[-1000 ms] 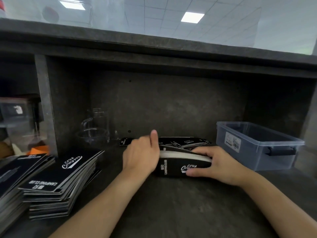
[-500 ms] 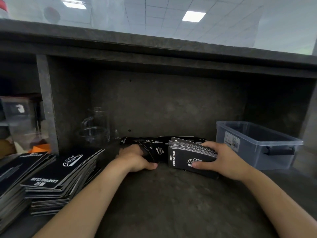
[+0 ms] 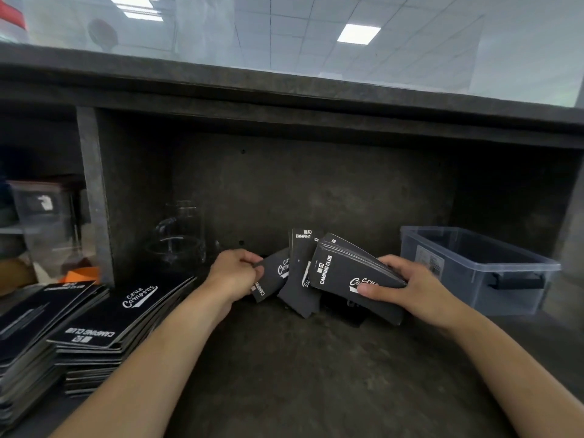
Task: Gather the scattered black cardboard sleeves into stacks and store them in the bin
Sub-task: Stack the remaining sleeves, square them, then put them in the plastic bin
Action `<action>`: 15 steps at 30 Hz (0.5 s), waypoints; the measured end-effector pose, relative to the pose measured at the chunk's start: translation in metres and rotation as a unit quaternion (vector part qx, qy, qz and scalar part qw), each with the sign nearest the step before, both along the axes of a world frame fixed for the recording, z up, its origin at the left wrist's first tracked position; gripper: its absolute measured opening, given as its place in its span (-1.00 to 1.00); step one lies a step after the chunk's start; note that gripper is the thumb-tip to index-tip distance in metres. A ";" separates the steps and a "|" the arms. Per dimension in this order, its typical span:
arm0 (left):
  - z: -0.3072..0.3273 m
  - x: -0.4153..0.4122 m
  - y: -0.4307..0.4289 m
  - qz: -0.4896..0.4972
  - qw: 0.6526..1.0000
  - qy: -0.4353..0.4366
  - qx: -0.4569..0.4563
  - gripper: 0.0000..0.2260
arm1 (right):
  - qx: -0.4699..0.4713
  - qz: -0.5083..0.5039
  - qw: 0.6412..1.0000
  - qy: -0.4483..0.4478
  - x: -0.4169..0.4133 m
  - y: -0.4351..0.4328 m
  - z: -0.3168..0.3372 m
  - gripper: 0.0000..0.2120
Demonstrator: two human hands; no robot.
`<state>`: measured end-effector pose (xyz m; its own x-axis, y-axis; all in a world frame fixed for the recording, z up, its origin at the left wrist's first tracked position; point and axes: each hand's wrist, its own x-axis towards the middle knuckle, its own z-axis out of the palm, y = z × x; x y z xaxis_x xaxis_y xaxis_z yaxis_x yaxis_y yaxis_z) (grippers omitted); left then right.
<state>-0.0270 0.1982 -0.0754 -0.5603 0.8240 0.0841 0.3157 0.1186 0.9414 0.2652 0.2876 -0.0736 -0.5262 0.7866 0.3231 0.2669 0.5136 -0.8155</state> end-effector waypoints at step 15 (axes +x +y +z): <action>-0.005 0.028 -0.005 -0.218 0.971 -0.095 0.020 -0.76 | -0.109 0.064 0.992 -0.004 -0.010 -0.011 -0.005 -0.55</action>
<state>0.0012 0.1930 -0.0802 -0.1672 0.9847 0.0494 0.1471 -0.0247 0.9888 0.2548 0.2770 -0.0783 -0.6275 0.7644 0.1480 0.2186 0.3554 -0.9088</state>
